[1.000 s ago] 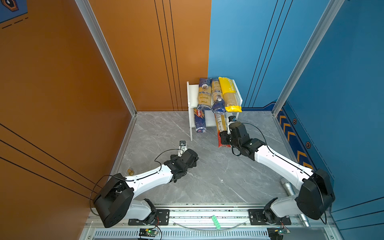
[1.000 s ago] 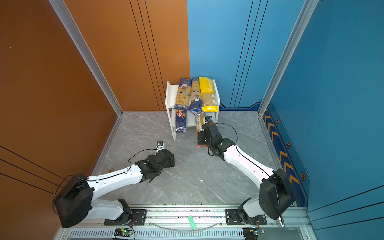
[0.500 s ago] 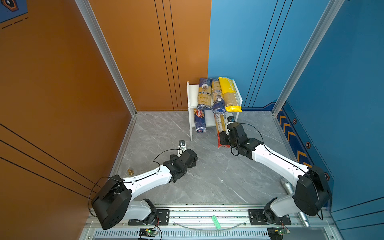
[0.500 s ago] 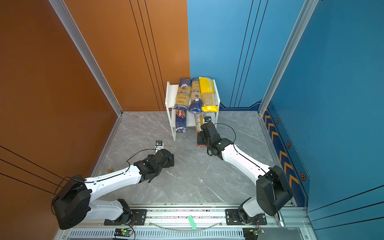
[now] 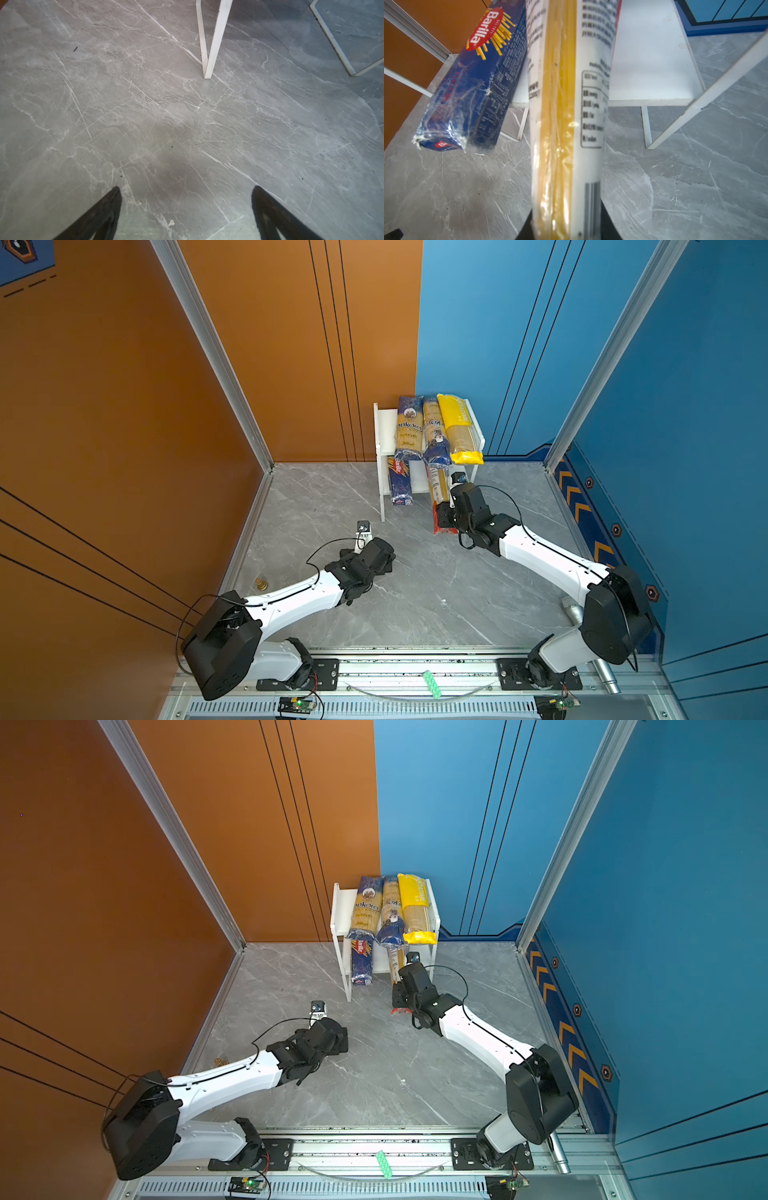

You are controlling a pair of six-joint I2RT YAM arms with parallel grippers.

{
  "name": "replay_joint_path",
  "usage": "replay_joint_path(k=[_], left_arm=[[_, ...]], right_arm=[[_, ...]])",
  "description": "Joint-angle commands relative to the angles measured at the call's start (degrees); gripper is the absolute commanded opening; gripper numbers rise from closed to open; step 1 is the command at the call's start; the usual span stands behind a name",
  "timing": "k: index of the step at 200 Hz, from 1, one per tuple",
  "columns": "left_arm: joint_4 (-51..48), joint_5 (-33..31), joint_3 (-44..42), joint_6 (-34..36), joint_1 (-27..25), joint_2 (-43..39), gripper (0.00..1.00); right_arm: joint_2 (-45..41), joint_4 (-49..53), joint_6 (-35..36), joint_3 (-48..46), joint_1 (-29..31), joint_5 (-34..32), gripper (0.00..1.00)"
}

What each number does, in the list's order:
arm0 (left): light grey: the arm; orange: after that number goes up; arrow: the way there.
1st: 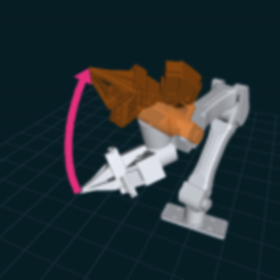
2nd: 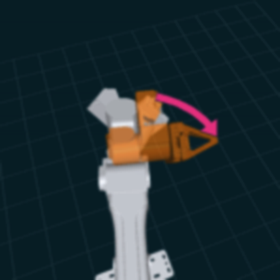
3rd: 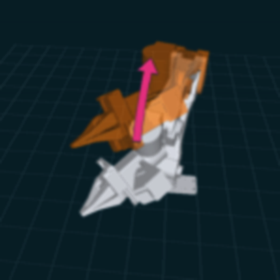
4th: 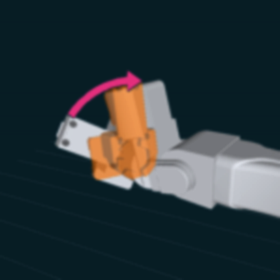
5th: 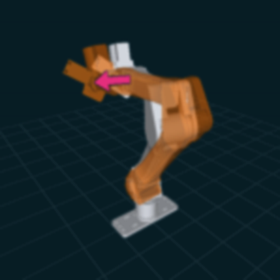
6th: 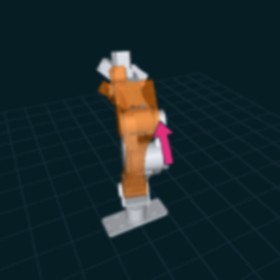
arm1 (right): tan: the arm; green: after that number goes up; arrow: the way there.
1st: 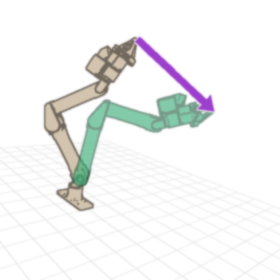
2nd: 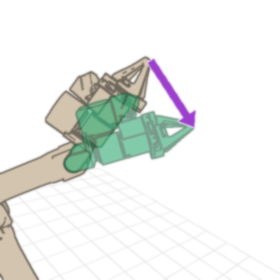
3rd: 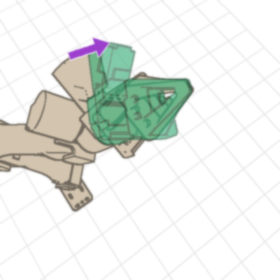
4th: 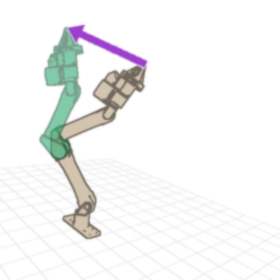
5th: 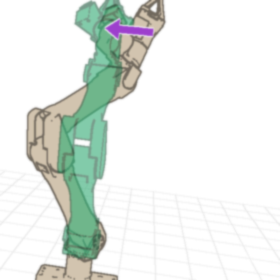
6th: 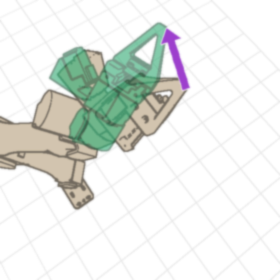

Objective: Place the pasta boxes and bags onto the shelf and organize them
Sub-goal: 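Push the red-capped bag into the lower tier beside the Barilla box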

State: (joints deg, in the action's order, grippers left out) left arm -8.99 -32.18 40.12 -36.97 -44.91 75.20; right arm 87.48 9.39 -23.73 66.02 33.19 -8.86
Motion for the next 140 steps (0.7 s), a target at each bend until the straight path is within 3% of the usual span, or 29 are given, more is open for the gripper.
replay_joint_path(k=[1,140], left_arm=[[-1.2,-1.49,-1.01,-0.56,-0.01,-1.03,0.98],[-1.29,-2.1,-1.46,-0.91,-0.08,-1.8,0.98]], right_arm=[[-0.74,-9.07,1.71,5.01,-0.71,-1.24,0.0],[2.17,-9.89,1.58,8.25,-3.04,0.27,0.0]])
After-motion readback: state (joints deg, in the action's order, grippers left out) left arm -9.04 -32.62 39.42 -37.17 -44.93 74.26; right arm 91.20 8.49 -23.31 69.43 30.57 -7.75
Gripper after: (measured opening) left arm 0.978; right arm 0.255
